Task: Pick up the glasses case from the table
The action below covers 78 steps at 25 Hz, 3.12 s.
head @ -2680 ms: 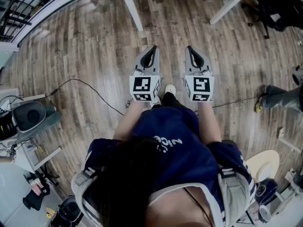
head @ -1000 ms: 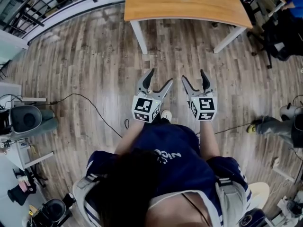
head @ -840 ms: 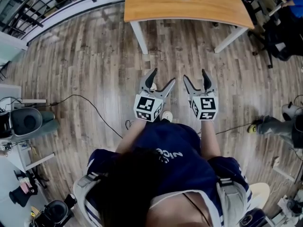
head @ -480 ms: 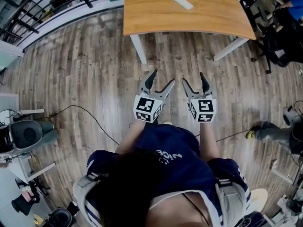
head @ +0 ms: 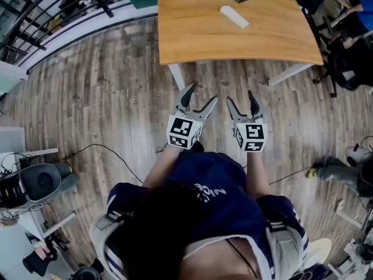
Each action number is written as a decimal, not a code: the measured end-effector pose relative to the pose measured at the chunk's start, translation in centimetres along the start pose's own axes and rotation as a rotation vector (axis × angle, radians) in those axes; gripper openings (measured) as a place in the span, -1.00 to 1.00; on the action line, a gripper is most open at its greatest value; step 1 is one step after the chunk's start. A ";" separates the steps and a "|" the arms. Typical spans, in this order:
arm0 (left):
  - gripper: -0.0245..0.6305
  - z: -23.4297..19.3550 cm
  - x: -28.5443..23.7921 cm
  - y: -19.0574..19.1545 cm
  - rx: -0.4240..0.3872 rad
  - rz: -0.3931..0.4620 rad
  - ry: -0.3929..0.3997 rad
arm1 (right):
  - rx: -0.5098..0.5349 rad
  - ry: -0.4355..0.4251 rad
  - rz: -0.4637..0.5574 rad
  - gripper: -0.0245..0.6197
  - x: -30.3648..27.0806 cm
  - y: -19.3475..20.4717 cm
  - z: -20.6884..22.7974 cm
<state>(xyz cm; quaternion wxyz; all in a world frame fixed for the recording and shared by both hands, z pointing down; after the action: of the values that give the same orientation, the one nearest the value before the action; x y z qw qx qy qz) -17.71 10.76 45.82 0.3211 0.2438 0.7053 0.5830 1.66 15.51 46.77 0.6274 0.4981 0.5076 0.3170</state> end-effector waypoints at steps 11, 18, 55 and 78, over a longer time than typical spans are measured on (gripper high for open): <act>0.02 -3.4 -3.7 -0.6 0.016 -0.030 0.039 | -0.018 0.048 -0.005 0.10 -3.3 -0.8 0.1; -0.01 -2.3 -7.0 -0.7 -0.006 -0.038 0.053 | -0.042 0.035 -0.016 0.09 -4.5 0.0 4.2; -0.03 -8.0 -36.6 -5.9 0.075 -0.058 -0.334 | 0.134 -0.367 -0.083 0.07 -30.7 -8.0 30.0; -0.04 -14.8 -33.5 -6.8 0.125 -0.063 -0.422 | 0.145 -0.398 -0.412 0.18 -44.8 -7.5 29.5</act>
<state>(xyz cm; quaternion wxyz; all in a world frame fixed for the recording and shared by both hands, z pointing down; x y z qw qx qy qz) -5.80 -24.55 46.55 0.4639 0.3580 0.6646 0.4637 16.21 -36.18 53.70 0.7285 0.4805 0.4865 0.0420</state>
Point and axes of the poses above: the fingertips, and each gripper's own axes: x backward along the fingers, z to its right, y out of its underside, the point moved 9 cm from there along x, backward along the fingers, and after that the axes turned 4 degrees about -y, right-handed, at the moved point
